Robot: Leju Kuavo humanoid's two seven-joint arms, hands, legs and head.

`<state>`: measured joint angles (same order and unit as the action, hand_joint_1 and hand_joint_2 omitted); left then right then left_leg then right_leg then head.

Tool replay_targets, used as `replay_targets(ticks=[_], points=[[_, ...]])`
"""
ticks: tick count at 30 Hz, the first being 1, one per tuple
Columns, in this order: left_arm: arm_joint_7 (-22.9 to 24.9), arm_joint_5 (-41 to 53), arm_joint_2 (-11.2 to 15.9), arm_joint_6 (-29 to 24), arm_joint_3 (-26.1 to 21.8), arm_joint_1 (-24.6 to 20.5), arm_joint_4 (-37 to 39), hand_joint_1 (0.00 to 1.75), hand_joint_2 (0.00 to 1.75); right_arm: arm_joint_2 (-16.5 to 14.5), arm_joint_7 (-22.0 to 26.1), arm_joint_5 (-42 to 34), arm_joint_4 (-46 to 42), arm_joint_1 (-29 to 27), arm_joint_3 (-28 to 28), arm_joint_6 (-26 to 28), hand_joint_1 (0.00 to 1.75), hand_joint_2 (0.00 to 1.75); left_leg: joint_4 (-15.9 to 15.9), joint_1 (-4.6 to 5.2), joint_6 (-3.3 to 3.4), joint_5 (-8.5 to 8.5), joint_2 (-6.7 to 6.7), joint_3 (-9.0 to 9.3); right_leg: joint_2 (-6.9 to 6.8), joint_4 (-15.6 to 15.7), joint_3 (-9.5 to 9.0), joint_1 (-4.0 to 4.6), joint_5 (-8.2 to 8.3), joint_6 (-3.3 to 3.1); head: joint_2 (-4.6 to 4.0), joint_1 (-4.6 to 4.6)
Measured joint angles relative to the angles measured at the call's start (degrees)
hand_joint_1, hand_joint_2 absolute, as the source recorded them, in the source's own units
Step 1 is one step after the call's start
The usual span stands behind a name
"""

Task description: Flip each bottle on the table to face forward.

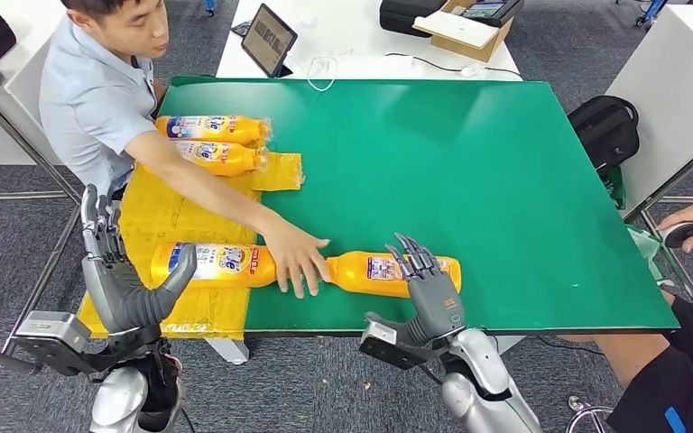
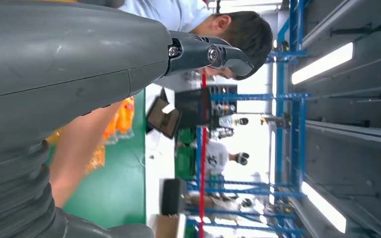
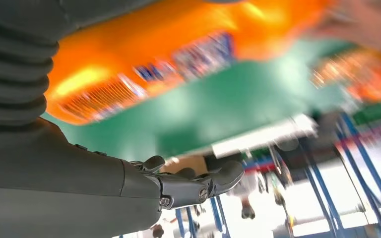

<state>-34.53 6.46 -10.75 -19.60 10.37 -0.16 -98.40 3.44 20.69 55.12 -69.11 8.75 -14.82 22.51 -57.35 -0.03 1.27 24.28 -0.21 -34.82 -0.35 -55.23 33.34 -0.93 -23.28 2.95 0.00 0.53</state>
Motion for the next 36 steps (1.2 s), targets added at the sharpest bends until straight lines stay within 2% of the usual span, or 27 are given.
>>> replay_targets(ticks=[6,11,19,29,30,33,34,36], points=[[2.84,3.49,-0.07,-3.25,2.23,-0.2,-0.13,0.0,1.75,0.67,-3.27,0.9,8.94,4.73,0.05,-2.62,0.0,1.75,0.0,-0.02,0.0,-0.02,0.02,0.04,0.01,-0.01,-0.01,0.02,0.01,0.01,0.0,0.0],[3.28,4.06,-0.05,-3.72,3.23,-0.42,0.03,0.0,1.75,0.73,-4.18,1.28,13.68,7.21,0.05,-2.64,0.0,1.75,0.0,-0.02,0.0,-0.02,0.02,0.01,0.01,-0.01,0.0,0.01,0.01,0.01,0.0,-0.01],[4.63,5.75,0.25,-3.81,4.0,-0.61,0.57,0.0,1.75,1.02,-10.76,5.95,20.47,11.63,0.02,-0.56,0.0,1.75,0.0,0.0,0.01,-0.01,0.01,0.02,0.0,0.0,0.0,0.0,0.01,0.01,0.0,-0.01],[4.97,6.2,0.66,-3.69,4.27,-0.63,1.01,0.0,1.75,1.04,-11.68,6.09,24.66,13.93,0.07,-1.95,0.03,1.75,0.0,-0.01,0.01,-0.02,0.04,0.2,0.02,0.0,-0.14,0.0,0.02,0.02,0.0,0.0],[5.18,6.22,0.72,-3.52,4.34,-0.66,1.08,0.0,1.75,1.0,-11.74,5.97,25.12,14.29,0.07,-2.84,0.39,1.75,0.0,-0.01,0.01,-0.01,0.05,0.22,0.03,0.0,-0.16,0.0,0.02,0.02,0.0,0.0],[5.8,6.24,0.94,-2.8,4.57,-0.94,1.53,0.0,1.75,0.87,-11.71,4.86,27.13,16.12,0.07,-6.96,1.64,1.75,0.0,-0.01,0.01,0.01,0.16,0.44,0.09,0.01,-0.28,0.01,0.02,0.01,0.0,-0.01],[5.9,6.24,1.01,-2.59,4.63,-1.04,1.73,0.0,1.75,0.86,-11.55,4.32,27.95,16.72,0.07,-8.49,1.72,1.75,0.01,-0.01,0.01,0.03,0.22,0.56,0.12,0.02,-0.36,0.01,0.01,0.01,0.0,-0.01],[6.01,6.23,1.17,-2.16,4.73,-1.17,2.23,0.0,1.75,0.9,-10.96,3.11,29.84,17.92,0.07,-11.18,1.75,1.75,0.02,-0.01,0.03,0.12,0.31,0.82,0.18,0.04,-0.44,0.01,-0.01,-0.01,0.0,-0.01]])
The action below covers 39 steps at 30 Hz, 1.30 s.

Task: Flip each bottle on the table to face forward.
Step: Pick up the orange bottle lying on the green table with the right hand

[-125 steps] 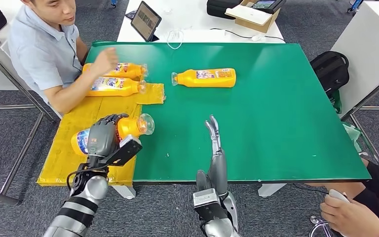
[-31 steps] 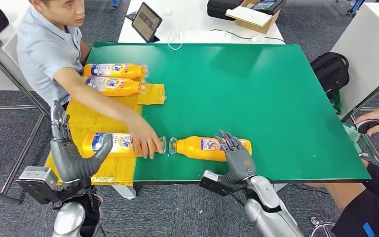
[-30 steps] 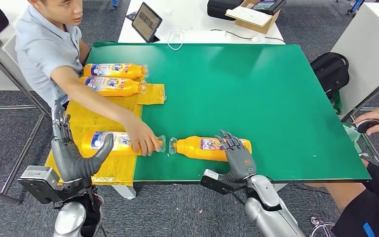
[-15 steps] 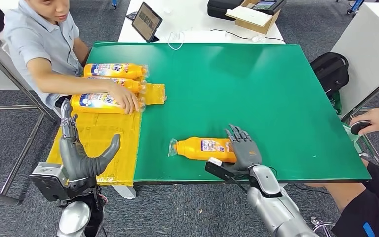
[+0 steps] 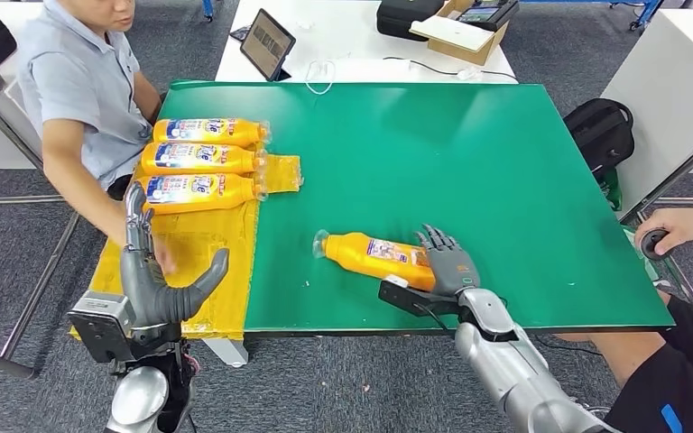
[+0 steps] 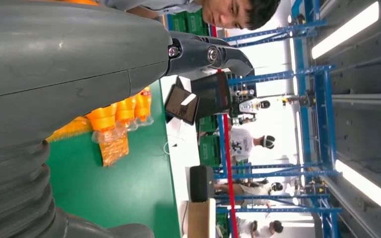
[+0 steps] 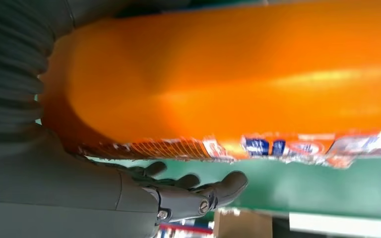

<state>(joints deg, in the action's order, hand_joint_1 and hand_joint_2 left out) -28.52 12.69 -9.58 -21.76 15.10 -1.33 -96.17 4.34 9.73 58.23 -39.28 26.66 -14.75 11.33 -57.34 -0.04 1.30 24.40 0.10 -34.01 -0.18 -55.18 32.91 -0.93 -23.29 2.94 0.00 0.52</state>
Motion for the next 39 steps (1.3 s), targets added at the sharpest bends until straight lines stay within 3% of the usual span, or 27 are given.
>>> replay_targets(ticks=[6,13,19,22,28,33,39], points=[[-0.43,-0.14,0.31,0.72,0.21,-0.22,1.51,0.0,1.75,0.2,5.12,-6.49,4.28,2.57,0.59,-5.09,1.75,1.75,0.02,0.0,0.01,0.18,0.02,0.57,0.1,0.07,-0.05,0.01,-0.15,-0.09,0.0,-0.01],[-0.85,-1.95,0.58,2.41,0.8,-0.59,3.04,0.0,1.75,-1.24,18.35,-25.31,4.18,0.56,5.19,-15.35,1.75,1.75,-0.01,-0.04,0.04,0.13,0.32,0.59,0.28,0.05,-0.68,0.08,0.04,0.01,0.0,0.01],[-0.87,-3.96,0.58,3.87,1.34,-0.72,3.77,0.0,1.75,-4.52,19.31,-39.78,-4.59,-5.73,7.19,-19.8,1.75,1.75,0.01,-0.1,-0.02,0.16,0.34,0.32,0.29,0.02,-0.45,0.14,-0.02,-0.03,0.0,0.0],[-0.86,-5.43,0.47,4.37,1.43,-0.56,3.87,0.0,1.75,-6.58,18.88,-44.99,-12.09,-10.44,7.39,-18.28,1.75,1.75,0.01,-0.1,-0.01,0.12,0.31,-0.09,0.27,-0.02,-0.09,0.13,-0.01,-0.03,0.0,0.01],[-0.45,-7.36,0.06,4.68,1.38,-0.13,3.97,0.0,1.75,-8.88,20.97,-46.33,-21.5,-14.74,7.68,-13.22,1.75,1.75,-0.01,-0.05,0.01,0.1,0.12,-0.37,0.19,-0.02,0.11,0.07,-0.01,-0.02,0.0,-0.01],[1.85,-11.88,-0.64,12.23,2.66,1.52,5.33,0.0,1.75,-12.57,25.84,-46.82,-32.48,-19.4,7.81,-3.73,1.75,1.75,-0.01,-0.03,0.0,0.12,0.04,-0.59,0.12,-0.02,0.32,0.05,-0.03,-0.02,0.0,0.0],[2.45,-12.95,-0.87,16.36,4.83,3.11,6.58,0.0,1.75,-14.6,27.17,-46.08,-39.32,-22.28,6.53,-0.53,1.74,1.75,0.0,-0.04,0.0,0.14,0.03,-0.65,0.12,-0.02,0.39,0.05,-0.05,-0.03,0.0,0.0]])
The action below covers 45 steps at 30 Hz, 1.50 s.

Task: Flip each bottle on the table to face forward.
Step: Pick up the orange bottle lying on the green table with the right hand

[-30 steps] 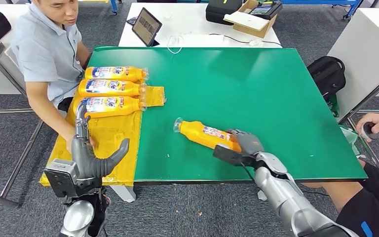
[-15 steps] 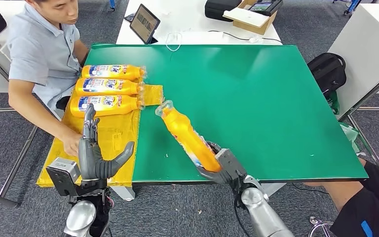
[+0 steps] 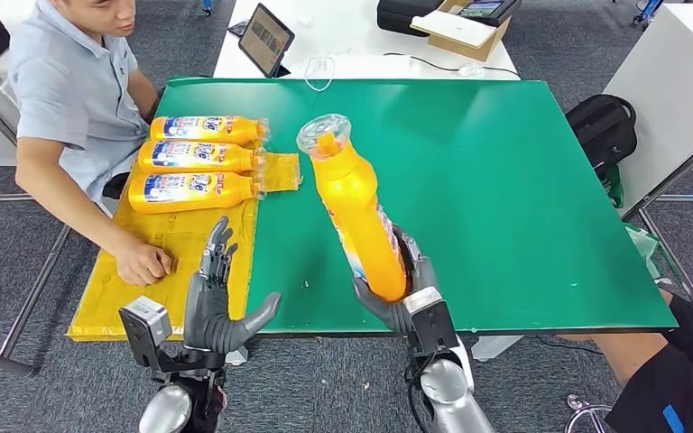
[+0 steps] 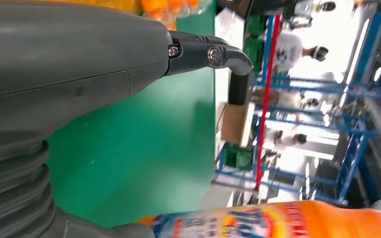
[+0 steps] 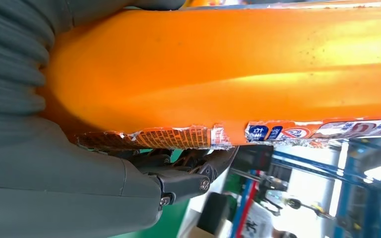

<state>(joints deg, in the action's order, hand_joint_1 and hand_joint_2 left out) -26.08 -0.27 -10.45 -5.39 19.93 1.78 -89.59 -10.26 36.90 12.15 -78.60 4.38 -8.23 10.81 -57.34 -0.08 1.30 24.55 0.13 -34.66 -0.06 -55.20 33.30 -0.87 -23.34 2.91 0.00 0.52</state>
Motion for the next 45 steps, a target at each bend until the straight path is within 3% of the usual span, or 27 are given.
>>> replay_targets(ticks=[9,14,24,25,29,34,38,45], points=[[1.6,-3.92,0.02,7.73,3.32,0.46,0.68,0.0,1.75,-0.03,1.22,14.25,2.51,0.22,-9.29,6.15,1.75,1.75,0.0,-0.01,0.0,-0.02,-0.01,0.01,-0.01,0.0,-0.02,0.02,0.01,0.0,0.0,-0.01],[0.19,-6.47,0.15,8.64,3.81,0.65,-0.73,0.0,1.75,0.05,0.97,16.27,8.13,1.93,-14.52,8.28,1.75,1.75,0.01,-0.03,0.0,-0.02,-0.01,0.01,-0.01,0.0,-0.01,0.03,0.0,-0.01,0.0,0.01],[0.19,-7.87,0.83,9.53,3.82,0.77,-2.67,0.0,1.75,0.72,0.3,18.81,13.04,3.09,-17.63,9.21,1.75,1.75,0.0,-0.01,0.0,-0.02,-0.03,0.0,-0.02,0.0,-0.01,0.01,0.0,0.0,0.0,-0.01],[0.64,-8.43,0.84,9.94,3.83,0.69,-2.64,0.06,1.75,0.72,0.25,19.27,13.44,3.22,-18.02,9.29,1.75,1.75,0.0,-0.01,0.0,-0.02,-0.02,0.0,-0.02,0.0,-0.01,0.01,0.01,0.0,0.0,0.0],[4.04,-11.58,1.04,12.94,3.88,0.1,-2.04,0.59,1.75,0.69,0.32,20.89,14.94,3.83,-19.43,10.73,1.75,1.75,0.0,-0.02,0.0,-0.02,-0.02,0.01,-0.02,0.0,0.0,0.02,0.01,0.0,0.0,0.0],[5.68,-13.34,1.48,14.63,3.9,-0.33,-0.74,0.59,1.75,0.73,0.34,21.2,16.17,4.17,-20.2,11.59,1.75,1.75,0.0,-0.02,0.0,-0.02,-0.02,0.0,-0.02,0.0,0.0,0.02,0.01,0.0,0.0,-0.01],[5.81,-13.63,1.61,14.7,3.9,-0.6,-0.08,1.68,1.75,0.75,0.32,21.19,16.85,4.38,-20.37,11.67,1.75,1.75,0.0,-0.02,0.0,-0.02,-0.02,0.0,-0.02,0.0,-0.01,0.01,0.0,0.0,0.0,0.0],[7.8,-16.53,1.91,17.27,3.89,-2.13,1.78,1.75,1.75,0.86,0.27,21.11,17.2,4.43,-21.02,14.15,1.75,1.75,0.0,-0.02,0.0,-0.02,-0.03,0.0,-0.03,0.0,-0.02,0.02,0.01,0.0,0.0,-0.01]])
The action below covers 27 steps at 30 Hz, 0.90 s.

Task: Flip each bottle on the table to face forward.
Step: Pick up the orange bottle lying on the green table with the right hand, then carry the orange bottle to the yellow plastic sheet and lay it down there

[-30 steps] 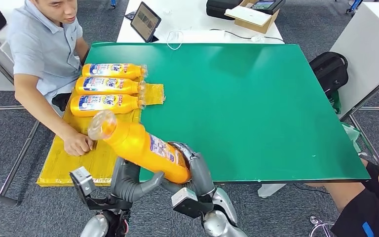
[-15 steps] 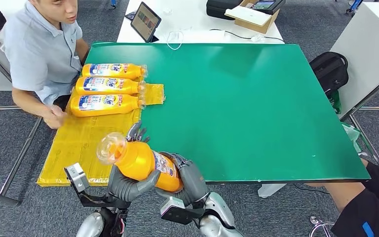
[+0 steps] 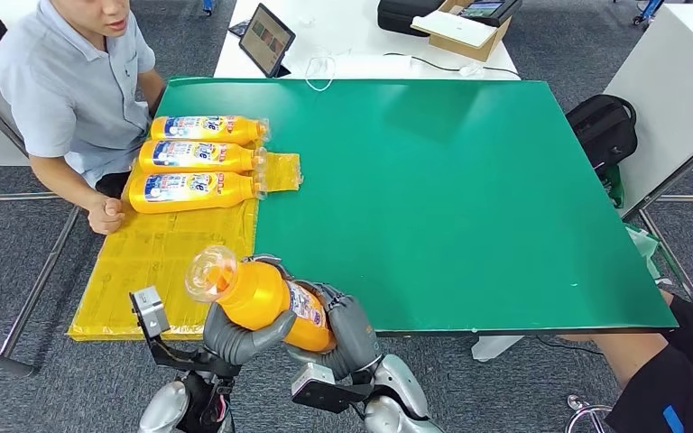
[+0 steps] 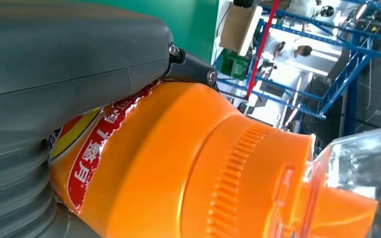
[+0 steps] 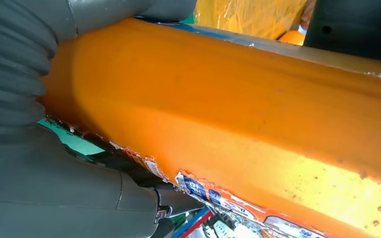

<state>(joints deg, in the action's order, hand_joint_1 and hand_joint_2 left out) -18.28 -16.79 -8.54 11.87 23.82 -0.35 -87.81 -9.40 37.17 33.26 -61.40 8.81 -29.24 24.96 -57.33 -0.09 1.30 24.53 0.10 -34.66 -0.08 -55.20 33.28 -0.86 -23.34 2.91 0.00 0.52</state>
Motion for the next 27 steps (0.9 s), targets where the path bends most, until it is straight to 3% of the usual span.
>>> replay_targets(ticks=[5,7,9,10,11,14,18,22,27], points=[[0.43,-0.11,0.17,1.11,0.17,-1.65,1.93,1.75,1.75,0.19,-0.09,-0.93,0.19,0.32,-0.14,0.42,1.7,1.75,0.0,0.0,0.0,-0.01,0.0,0.0,0.0,0.0,-0.02,0.0,0.0,0.0,0.0,-0.01],[0.41,0.45,0.17,1.03,0.33,-2.07,2.47,1.75,1.75,0.2,-0.08,-1.39,0.38,0.43,-0.16,0.41,1.17,1.75,0.0,0.0,0.01,-0.01,-0.01,0.0,0.0,0.0,-0.02,0.0,0.0,0.0,0.0,-0.01],[0.32,0.85,0.17,0.86,0.43,-2.33,2.86,1.75,1.75,0.2,-0.08,-1.68,0.61,0.54,-0.21,0.41,0.34,1.75,0.0,0.0,0.0,-0.01,-0.01,0.0,0.0,-0.01,-0.02,0.0,0.0,0.0,0.0,0.0],[0.26,1.01,0.17,0.76,0.45,-2.44,3.0,1.75,1.75,0.2,-0.04,-1.8,0.69,0.58,-0.28,0.41,0.17,1.75,0.0,0.0,0.0,-0.01,-0.01,-0.01,-0.01,-0.01,-0.02,0.0,0.0,0.0,0.0,0.0],[0.21,1.19,0.17,0.61,0.5,-2.51,3.14,1.75,1.75,0.2,0.04,-1.91,0.75,0.65,-0.44,0.41,0.0,1.31,0.0,0.0,0.0,-0.01,-0.01,-0.01,-0.01,-0.01,-0.02,0.0,0.0,0.0,0.0,-0.01],[0.12,1.76,0.17,-0.38,0.6,-2.57,3.56,1.75,1.75,0.1,0.61,-1.96,0.8,1.04,-1.35,0.99,0.0,0.0,0.0,0.0,0.0,0.0,0.0,-0.01,0.0,0.0,0.0,0.0,0.0,0.0,0.0,0.0],[-0.93,4.73,0.23,-5.34,0.3,-3.21,4.04,1.75,1.75,-0.32,1.75,-1.9,0.78,1.43,-2.07,3.9,0.0,0.0,0.0,0.0,0.0,-0.01,-0.01,0.0,-0.01,0.0,0.02,0.01,0.0,0.0,0.0,0.01],[-3.21,14.54,0.65,-14.92,-1.36,-5.61,4.65,1.75,1.75,-0.27,2.38,-2.09,0.1,1.46,-2.2,7.18,0.0,0.0,0.0,-0.01,0.01,-0.03,0.01,0.03,0.01,-0.01,0.0,0.01,0.02,0.0,0.0,0.0],[-3.38,19.64,1.52,-18.16,-4.46,-7.57,5.21,1.75,1.75,0.08,2.78,-2.84,-1.24,1.28,-2.15,8.95,0.0,0.0,0.0,-0.02,0.0,-0.1,-0.02,0.04,-0.02,-0.01,-0.02,0.01,0.02,-0.01,0.0,-0.01]])
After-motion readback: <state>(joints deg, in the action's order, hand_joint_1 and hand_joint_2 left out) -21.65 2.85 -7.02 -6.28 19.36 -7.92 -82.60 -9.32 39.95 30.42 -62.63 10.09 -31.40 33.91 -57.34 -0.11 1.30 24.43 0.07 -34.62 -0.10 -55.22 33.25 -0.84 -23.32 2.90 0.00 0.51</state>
